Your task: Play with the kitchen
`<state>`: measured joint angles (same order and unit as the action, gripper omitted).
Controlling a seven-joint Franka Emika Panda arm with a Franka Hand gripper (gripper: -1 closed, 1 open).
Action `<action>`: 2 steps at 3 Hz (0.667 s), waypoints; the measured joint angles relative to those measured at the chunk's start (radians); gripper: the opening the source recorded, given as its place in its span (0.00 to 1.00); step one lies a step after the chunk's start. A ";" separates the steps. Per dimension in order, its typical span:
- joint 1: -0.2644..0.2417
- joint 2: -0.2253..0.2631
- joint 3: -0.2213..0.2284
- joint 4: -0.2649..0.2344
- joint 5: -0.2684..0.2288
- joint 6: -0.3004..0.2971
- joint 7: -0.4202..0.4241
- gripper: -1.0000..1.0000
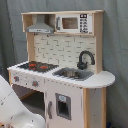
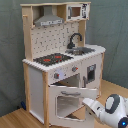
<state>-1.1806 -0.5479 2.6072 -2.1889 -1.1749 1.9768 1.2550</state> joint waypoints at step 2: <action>-0.035 -0.009 -0.080 -0.064 -0.045 0.004 0.169 1.00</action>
<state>-1.2156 -0.5570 2.5270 -2.2525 -1.2200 1.9805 1.4244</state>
